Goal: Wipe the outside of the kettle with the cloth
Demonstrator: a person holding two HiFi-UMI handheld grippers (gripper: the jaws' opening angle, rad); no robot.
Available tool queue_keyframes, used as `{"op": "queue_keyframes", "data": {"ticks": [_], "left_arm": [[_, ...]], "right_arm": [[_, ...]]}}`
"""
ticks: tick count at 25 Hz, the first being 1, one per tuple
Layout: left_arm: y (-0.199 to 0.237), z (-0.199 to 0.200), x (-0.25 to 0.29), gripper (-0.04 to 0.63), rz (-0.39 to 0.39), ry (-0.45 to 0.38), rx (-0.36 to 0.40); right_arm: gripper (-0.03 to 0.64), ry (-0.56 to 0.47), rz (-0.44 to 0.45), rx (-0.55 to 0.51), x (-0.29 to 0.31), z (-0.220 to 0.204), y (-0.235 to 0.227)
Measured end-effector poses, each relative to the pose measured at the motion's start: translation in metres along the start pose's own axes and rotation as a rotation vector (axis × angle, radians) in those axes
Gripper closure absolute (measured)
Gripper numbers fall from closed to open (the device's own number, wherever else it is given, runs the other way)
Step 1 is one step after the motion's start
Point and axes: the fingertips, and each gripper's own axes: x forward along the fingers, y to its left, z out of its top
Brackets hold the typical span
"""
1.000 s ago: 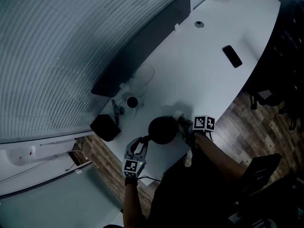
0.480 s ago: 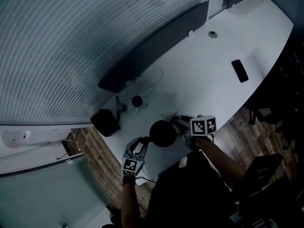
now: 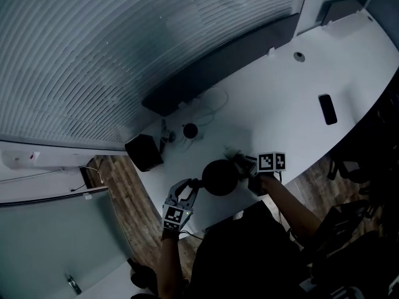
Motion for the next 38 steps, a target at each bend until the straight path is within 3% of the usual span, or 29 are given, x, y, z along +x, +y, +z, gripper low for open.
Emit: {"op": "queue_keyframes", "data": {"ticks": [4,7,9,13,17,22,27,30,34,38], "left_arm": [[0.002,0.001,0.0,0.477,0.008,0.001,-0.005],[0.004,0.002,0.002,0.477,0.011,-0.011,0.007],[0.005,0.002,0.002,0.477,0.014,-0.011,0.008],[0.003,0.001,0.002,0.477,0.01,-0.002,0.005],[0.008,0.004,0.006,0.477,0.01,0.01,0.015],[0.014,0.005,0.012,0.477,-0.015,0.045,0.036],[0.02,0.008,0.023,0.477,-0.063,0.084,0.158],[0.022,0.01,0.031,0.477,-0.079,0.081,0.172],[0.026,0.022,0.04,0.477,-0.094,0.1,0.19],[0.024,0.025,0.042,0.477,-0.125,0.131,0.195]], "right_arm": [[0.531,0.038,0.101,-0.19,-0.012,0.018,0.067],[0.531,0.083,0.261,-0.217,-0.016,0.023,0.114],[0.531,0.117,0.304,-0.237,-0.009,0.02,0.126],[0.531,0.16,0.29,-0.295,0.005,0.023,0.112],[0.531,0.253,0.142,-0.394,0.036,0.016,0.054],[0.531,0.281,0.055,-0.341,0.054,0.01,0.013],[0.531,0.254,0.186,-0.434,0.036,0.02,0.075],[0.531,0.276,0.267,-0.57,0.021,0.017,0.116],[0.531,0.307,0.261,-0.758,0.024,0.01,0.126],[0.531,0.332,0.233,-0.602,0.046,0.015,0.081]]}}
